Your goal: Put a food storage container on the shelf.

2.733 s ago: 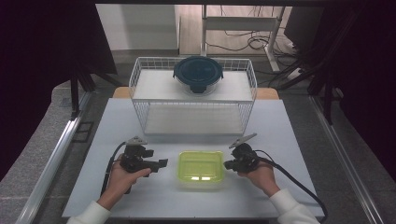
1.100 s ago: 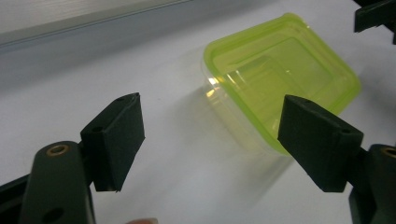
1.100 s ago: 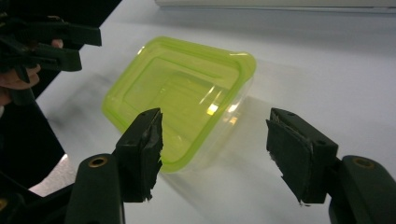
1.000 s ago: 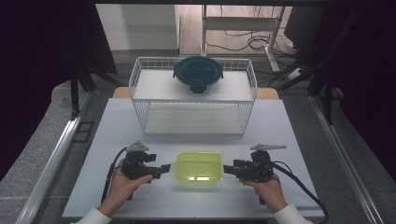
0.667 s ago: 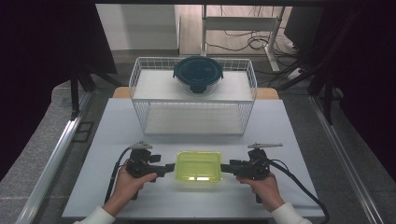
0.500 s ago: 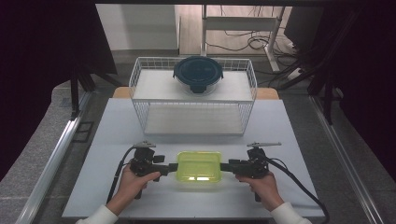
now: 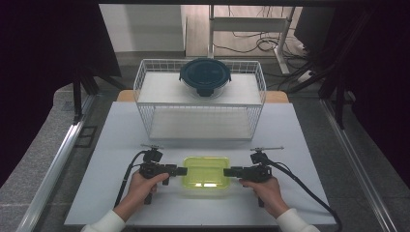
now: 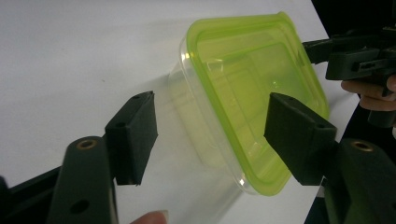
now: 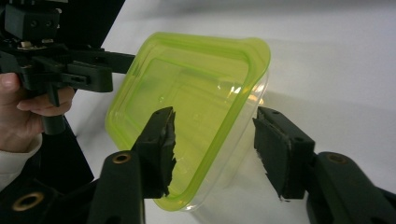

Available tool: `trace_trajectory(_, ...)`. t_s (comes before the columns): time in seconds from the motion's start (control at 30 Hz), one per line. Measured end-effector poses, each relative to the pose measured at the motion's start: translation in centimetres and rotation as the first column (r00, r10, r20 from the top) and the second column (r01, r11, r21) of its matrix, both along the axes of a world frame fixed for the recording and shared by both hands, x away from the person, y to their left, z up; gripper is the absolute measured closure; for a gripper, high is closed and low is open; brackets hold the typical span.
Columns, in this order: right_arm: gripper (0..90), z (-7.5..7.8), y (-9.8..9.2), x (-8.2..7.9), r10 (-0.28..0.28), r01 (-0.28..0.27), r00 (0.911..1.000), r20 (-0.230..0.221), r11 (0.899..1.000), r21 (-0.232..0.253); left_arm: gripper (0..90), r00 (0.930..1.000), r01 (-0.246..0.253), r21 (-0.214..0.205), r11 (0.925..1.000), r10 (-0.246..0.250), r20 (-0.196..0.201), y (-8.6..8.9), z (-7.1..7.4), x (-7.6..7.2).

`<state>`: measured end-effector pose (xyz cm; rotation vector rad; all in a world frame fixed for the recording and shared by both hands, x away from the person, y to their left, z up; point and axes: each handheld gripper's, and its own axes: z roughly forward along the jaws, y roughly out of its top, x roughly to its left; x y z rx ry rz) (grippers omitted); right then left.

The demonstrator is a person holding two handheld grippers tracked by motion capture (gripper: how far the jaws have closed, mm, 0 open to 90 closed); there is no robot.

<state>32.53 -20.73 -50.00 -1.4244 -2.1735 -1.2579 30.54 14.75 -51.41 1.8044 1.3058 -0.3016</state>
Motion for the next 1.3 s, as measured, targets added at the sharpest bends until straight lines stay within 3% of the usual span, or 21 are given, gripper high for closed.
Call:
trace_trajectory(0.27,55.6,-0.7,0.3,0.2,0.001,-0.001,0.9995,-0.032,1.000,0.005,44.0,0.9987,0.018,-0.043,0.9989,-0.020,-0.047,-0.4,-0.5,0.3)
trace_trajectory(0.37,64.8,-0.9,0.5,0.2,0.008,-0.008,0.9985,-0.054,1.000,0.015,52.8,0.9954,0.052,-0.081,0.9954,-0.058,-0.077,-0.6,-0.7,0.4)
trace_trajectory(0.43,68.8,-1.1,0.6,0.2,0.001,-0.001,0.9984,-0.056,1.000,0.001,57.9,0.9971,0.032,-0.046,0.9984,-0.035,-0.068,-0.8,-0.6,0.2)
trace_trajectory(0.57,73.0,-0.8,0.5,-0.1,-0.017,0.017,0.9979,-0.062,1.000,0.001,70.4,0.9989,0.000,-0.042,0.9991,-0.002,-0.046,-0.5,-0.1,-0.2)
trace_trajectory(0.7,77.3,-0.2,0.3,-0.4,-0.026,0.027,0.9987,-0.045,1.000,0.011,77.3,0.9994,0.002,-0.055,0.9985,-0.004,-0.034,-0.4,0.2,-0.5)
trace_trajectory(1.17,78.9,1.3,-0.3,-1.0,-0.009,0.009,0.9999,0.012,0.999,0.035,79.9,0.9995,0.022,-0.072,0.9972,-0.020,0.025,-0.3,1.4,-1.1)
trace_trajectory(1.3,78.9,1.9,0.1,-1.3,0.010,-0.009,0.9975,0.070,1.000,-0.021,80.0,0.9983,0.026,-0.045,0.9987,-0.023,0.053,-0.4,1.7,-1.3)
